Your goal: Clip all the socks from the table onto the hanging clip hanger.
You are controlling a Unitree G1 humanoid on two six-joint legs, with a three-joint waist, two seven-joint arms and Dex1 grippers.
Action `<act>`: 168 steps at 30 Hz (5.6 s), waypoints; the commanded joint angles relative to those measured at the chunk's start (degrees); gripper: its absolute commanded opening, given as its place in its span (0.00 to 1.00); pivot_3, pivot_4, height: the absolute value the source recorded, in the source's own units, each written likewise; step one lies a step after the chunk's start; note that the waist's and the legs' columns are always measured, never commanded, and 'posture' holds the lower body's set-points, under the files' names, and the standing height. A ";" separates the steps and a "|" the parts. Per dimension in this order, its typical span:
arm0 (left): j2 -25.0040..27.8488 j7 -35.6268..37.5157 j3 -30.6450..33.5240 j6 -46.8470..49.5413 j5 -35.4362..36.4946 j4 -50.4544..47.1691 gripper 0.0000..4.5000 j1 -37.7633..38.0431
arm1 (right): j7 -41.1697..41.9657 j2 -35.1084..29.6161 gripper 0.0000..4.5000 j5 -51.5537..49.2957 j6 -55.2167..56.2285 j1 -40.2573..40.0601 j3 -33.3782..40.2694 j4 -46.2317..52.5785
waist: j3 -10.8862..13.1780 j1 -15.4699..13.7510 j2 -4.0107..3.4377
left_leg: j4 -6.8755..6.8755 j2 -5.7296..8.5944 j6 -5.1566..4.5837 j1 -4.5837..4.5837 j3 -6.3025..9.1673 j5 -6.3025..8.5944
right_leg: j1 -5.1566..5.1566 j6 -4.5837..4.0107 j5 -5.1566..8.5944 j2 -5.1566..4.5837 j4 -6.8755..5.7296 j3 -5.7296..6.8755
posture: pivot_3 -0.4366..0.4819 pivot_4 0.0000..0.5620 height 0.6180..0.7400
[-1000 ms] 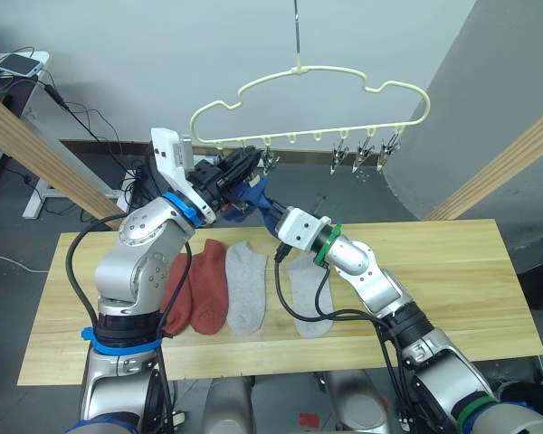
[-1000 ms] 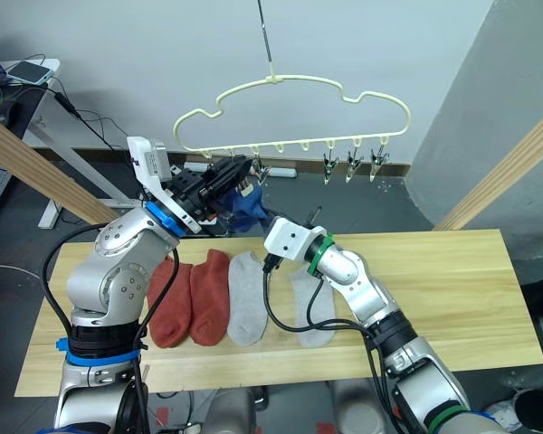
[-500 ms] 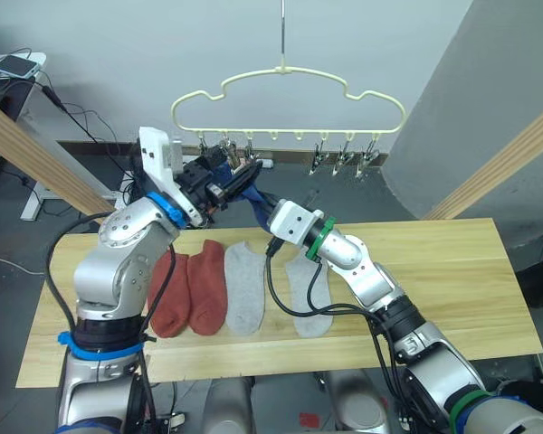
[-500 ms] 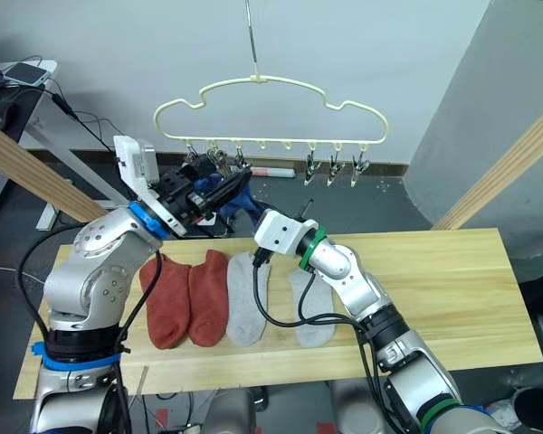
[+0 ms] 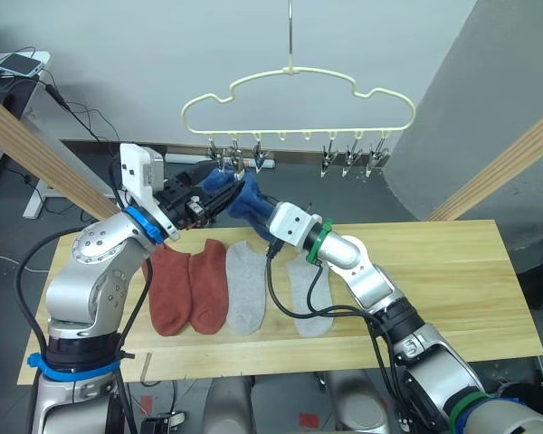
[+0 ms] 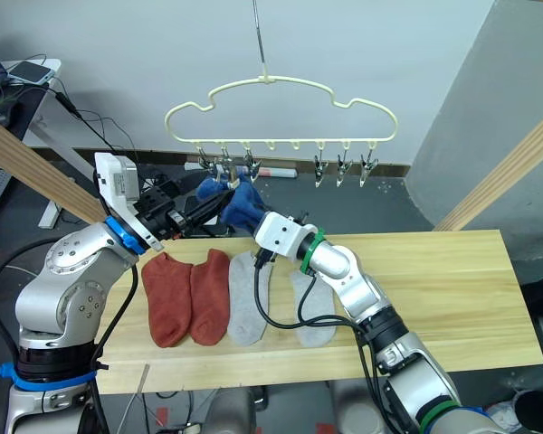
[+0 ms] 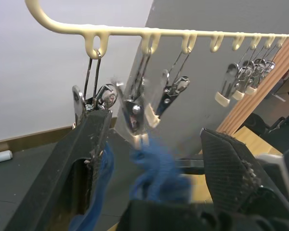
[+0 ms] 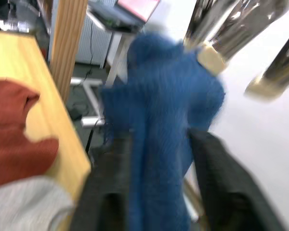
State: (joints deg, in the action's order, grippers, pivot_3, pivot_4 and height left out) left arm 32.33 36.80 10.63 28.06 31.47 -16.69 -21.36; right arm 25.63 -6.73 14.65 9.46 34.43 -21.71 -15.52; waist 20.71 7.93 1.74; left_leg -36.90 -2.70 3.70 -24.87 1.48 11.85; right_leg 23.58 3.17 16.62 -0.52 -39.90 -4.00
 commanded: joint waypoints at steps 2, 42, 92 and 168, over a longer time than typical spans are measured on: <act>-0.18 0.29 0.48 -2.44 -0.13 -3.71 0.74 1.40 | 5.97 -3.69 0.49 -2.06 -4.35 -4.34 -0.18 10.96 | 0.00 -0.03 0.00 | 0.00 0.01 0.00 0.00 0.00 0.00 | 0.00 0.00 0.00 0.00 0.01 0.00 | 0.22 0.59 0.93; -22.46 -15.30 -10.42 -23.56 -17.44 2.74 0.24 2.60 | 12.46 -30.15 0.50 -35.28 -47.13 -16.39 27.17 56.15 | -0.05 0.48 0.07 | -0.02 0.08 -0.02 0.01 -0.03 0.01 | -0.06 0.01 0.00 0.08 0.06 -0.07 | 0.13 0.57 0.93; -27.42 -23.30 -10.50 -25.13 -21.38 9.23 0.44 -5.68 | 15.56 -34.14 0.50 -46.18 -47.41 -13.01 28.38 53.47 | -0.05 1.96 0.07 | -0.03 0.08 -0.03 -0.02 -0.05 0.01 | -0.08 0.02 0.00 0.10 0.16 -0.08 | 0.10 0.58 0.93; -13.72 -2.06 -7.32 -8.66 -3.63 3.88 0.00 -8.20 | -19.27 2.29 0.01 0.14 -21.37 -19.44 -4.56 29.61 | -0.17 1.36 0.11 | 0.16 -0.01 0.04 -0.04 -0.02 -0.04 | -0.01 0.29 0.12 0.12 0.35 -0.09 | 0.16 0.63 0.93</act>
State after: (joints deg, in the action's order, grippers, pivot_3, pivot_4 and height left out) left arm 18.61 34.44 3.04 19.65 26.97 -10.83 -28.92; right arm 7.28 -4.55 13.75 -15.10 16.17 -24.99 11.53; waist 20.55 9.29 1.85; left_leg -36.72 -2.71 3.74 -24.93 1.44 11.81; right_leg 23.57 3.42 16.71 -0.41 -39.49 -4.09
